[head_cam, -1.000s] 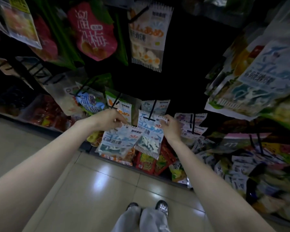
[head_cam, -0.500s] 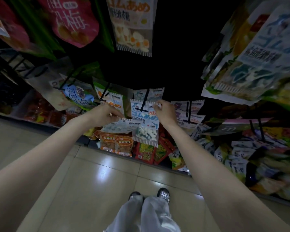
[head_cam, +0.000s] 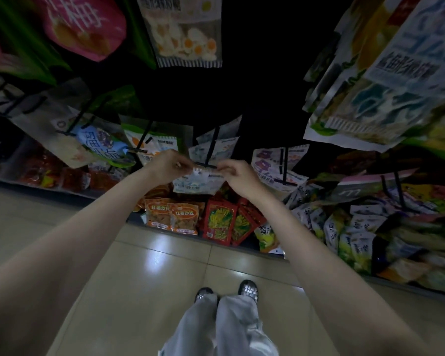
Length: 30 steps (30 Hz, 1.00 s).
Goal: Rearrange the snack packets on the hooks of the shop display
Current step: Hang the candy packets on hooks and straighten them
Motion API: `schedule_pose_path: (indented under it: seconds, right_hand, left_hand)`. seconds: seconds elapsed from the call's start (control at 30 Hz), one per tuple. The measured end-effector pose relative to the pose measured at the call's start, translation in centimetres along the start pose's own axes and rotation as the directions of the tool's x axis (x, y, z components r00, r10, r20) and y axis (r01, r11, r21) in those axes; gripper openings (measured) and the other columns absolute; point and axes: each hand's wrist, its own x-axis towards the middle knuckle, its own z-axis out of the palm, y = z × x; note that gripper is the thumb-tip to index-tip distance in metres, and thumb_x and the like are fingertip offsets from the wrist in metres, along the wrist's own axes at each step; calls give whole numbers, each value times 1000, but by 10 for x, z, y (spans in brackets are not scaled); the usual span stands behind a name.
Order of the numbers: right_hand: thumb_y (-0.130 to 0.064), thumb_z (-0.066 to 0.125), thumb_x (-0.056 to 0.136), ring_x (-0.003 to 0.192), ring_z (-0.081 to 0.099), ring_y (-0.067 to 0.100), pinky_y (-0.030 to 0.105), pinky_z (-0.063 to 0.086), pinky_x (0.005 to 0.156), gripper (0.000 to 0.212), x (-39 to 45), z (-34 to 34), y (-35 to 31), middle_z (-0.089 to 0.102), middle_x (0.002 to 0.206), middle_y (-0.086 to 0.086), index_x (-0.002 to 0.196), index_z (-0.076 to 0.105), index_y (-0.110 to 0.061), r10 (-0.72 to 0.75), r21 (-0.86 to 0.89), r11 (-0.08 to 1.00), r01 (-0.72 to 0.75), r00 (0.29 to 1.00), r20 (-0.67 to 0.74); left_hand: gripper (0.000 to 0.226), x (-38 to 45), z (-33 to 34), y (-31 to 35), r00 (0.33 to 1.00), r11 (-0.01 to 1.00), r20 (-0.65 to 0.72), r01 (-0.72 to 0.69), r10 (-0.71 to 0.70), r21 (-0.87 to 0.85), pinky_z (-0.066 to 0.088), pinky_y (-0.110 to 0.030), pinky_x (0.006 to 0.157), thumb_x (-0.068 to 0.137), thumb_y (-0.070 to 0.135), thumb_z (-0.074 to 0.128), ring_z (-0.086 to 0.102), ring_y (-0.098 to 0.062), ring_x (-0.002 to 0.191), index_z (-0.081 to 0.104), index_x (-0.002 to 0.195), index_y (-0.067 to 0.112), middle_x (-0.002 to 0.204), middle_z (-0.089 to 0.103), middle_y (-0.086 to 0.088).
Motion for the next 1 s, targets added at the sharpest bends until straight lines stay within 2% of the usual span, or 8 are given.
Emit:
schedule_pose_path:
  seconds: [0.1,0.23,0.37,0.57,0.7,0.83,0.9,1.0]
  right_hand:
    - [-11,45,98,119,49,18,8,31,80,28,4,-2,-1,56,126,8,123,56,-7,0,34,999,1,999,-34]
    - [-13,51,95,81,56,8,11,36,63,20,14,-4,-3,66,93,3,108,65,-6,-59,-119,993,24,954,-295]
    - [-12,50,96,87,63,19,29,49,72,20,25,-6,-6,67,101,8,106,65,-7,-20,-175,984,-37,948,-318]
    - [-6,47,95,82,62,24,30,47,66,22,28,5,-6,66,96,12,110,62,-7,52,-153,980,-129,902,-429]
    - [2,44,92,100,54,23,30,44,80,35,5,2,-10,59,115,13,124,54,-8,-37,-116,993,-15,899,-437]
    - [0,43,94,104,53,16,25,44,84,36,-31,-25,-20,56,118,9,127,50,-11,-41,-45,999,23,890,-453]
    - [-3,44,95,93,53,9,21,45,81,35,-51,-47,-26,55,116,8,127,48,-14,-47,1,998,55,871,-489]
    - [-1,46,94,97,51,8,19,44,82,35,-80,-91,-31,47,127,9,128,46,-12,-40,26,997,68,804,-593]
  left_hand:
    - [26,7,1,5,997,997,-74,23,-28,-68,36,-13,84,91,2,54,53,-29,116,62,116,-3,123,59,-16]
    - [29,18,5,17,994,992,-105,25,-38,-124,37,-21,92,92,0,49,50,-31,120,57,120,-5,126,56,-19]
    - [30,28,6,19,993,996,-105,41,-49,-75,35,-24,88,94,5,51,51,-30,118,58,122,-2,125,57,-19]
    - [29,41,11,19,976,998,-212,52,-57,-30,39,-31,93,96,1,44,51,-30,119,61,118,2,129,55,-18]
    - [41,24,3,22,947,998,-320,4,-25,-66,41,-32,66,91,-10,41,55,-28,84,55,126,6,113,60,-24]
    - [35,-3,-8,36,874,986,-485,-116,43,-121,47,-37,86,90,-8,46,55,-35,105,58,120,5,119,56,-20]
    - [33,-8,-11,54,870,978,-485,-170,91,-121,43,-24,84,90,-7,46,54,-31,107,59,118,4,119,54,-19]
    - [30,-8,-16,90,873,948,-451,-281,187,-151,41,-24,87,91,-7,46,54,-32,108,59,116,2,118,54,-20]
